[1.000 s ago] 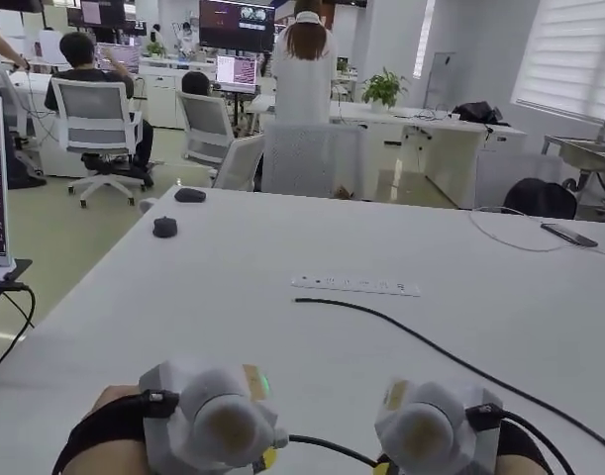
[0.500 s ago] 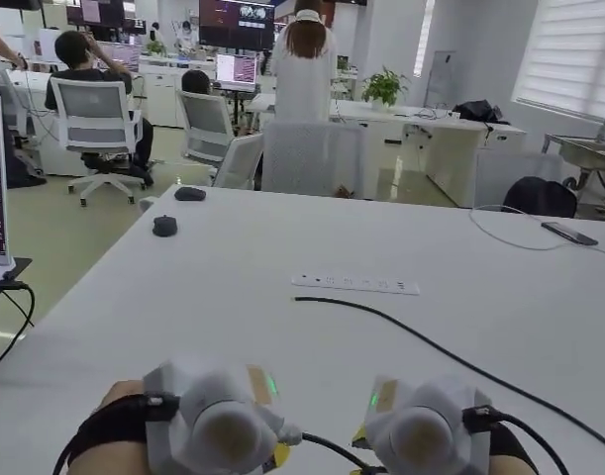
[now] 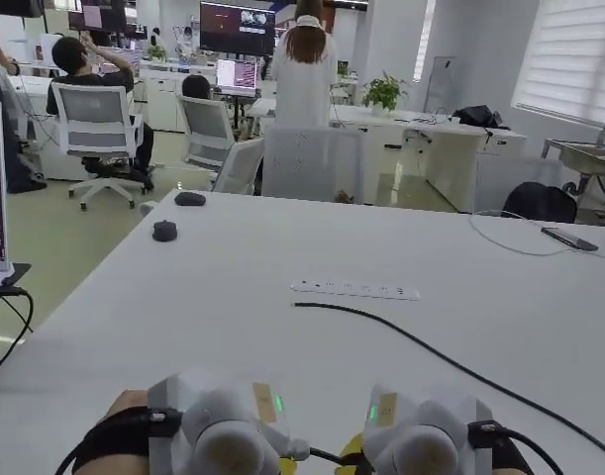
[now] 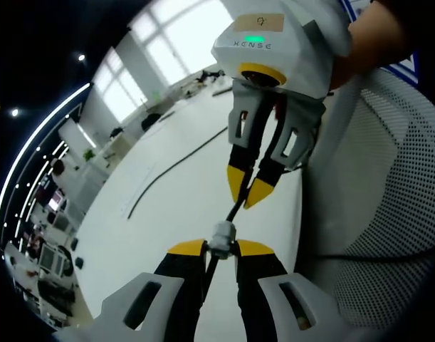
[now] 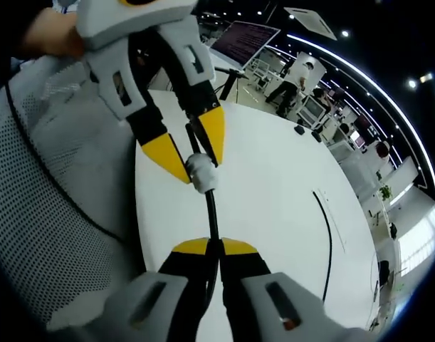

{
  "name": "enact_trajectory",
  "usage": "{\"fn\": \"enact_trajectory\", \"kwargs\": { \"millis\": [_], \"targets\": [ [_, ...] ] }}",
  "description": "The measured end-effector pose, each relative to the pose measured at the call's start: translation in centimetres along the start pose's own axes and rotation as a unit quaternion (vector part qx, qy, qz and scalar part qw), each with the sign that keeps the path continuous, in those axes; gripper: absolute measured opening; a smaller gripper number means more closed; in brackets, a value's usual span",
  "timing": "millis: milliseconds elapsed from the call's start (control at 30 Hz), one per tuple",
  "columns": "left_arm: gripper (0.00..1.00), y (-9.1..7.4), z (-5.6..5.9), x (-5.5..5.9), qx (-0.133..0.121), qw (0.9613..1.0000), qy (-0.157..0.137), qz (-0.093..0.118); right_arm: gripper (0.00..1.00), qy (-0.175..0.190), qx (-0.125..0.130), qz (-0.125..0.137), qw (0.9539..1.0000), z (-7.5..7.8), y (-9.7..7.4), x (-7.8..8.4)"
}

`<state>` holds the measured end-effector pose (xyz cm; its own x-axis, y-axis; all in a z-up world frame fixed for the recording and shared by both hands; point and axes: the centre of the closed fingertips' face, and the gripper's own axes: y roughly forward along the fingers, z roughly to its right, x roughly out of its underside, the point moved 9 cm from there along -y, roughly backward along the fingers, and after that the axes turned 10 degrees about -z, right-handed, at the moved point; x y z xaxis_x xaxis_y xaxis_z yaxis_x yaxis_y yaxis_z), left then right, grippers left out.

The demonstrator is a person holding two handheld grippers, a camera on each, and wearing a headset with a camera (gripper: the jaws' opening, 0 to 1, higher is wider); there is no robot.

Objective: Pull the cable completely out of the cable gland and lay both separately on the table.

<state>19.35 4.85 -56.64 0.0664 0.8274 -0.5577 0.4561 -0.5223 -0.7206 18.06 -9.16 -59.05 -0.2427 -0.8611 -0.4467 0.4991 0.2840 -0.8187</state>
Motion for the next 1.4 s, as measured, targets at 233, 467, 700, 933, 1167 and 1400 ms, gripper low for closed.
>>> {"fn": "enact_trajectory", "kwargs": {
  "millis": [233, 467, 700, 933, 1167, 1400],
  "targets": [
    [0.16, -0.1, -0.6, 0.5, -0.015, 0.9997, -0.018, -0.010, 0.03, 0.028, 0.013, -0.044, 0.9986, 0.7, 0.3, 1.4],
    [0.16, -0.4, -1.2, 0.9, -0.028, 0.9988, -0.037, -0.015, 0.03, 0.055, 0.023, -0.086, 0.9945, 1.3, 0.4, 2.7],
    [0.16, -0.4, -1.4, 1.2, -0.037, 0.9981, -0.044, -0.023, 0.03, 0.088, 0.038, -0.109, 0.9894, 1.9, 0.2, 3.7],
    [0.16, -0.3, -1.4, 1.3, -0.035, 0.9980, -0.043, -0.029, 0.03, 0.110, 0.038, -0.098, 0.9884, 2.2, -0.3, 3.6],
    [0.16, -0.1, -1.5, 1.5, -0.028, 0.9981, -0.044, -0.032, 0.03, 0.123, 0.040, -0.049, 0.9903, 5.2, -0.7, 1.7],
    [0.17, 0.3, -1.1, 1.7, -0.011, 0.9983, -0.037, -0.043, 0.03, 0.177, 0.026, 0.033, 0.9833, 11.2, 0.1, -1.3]
  ]
}}
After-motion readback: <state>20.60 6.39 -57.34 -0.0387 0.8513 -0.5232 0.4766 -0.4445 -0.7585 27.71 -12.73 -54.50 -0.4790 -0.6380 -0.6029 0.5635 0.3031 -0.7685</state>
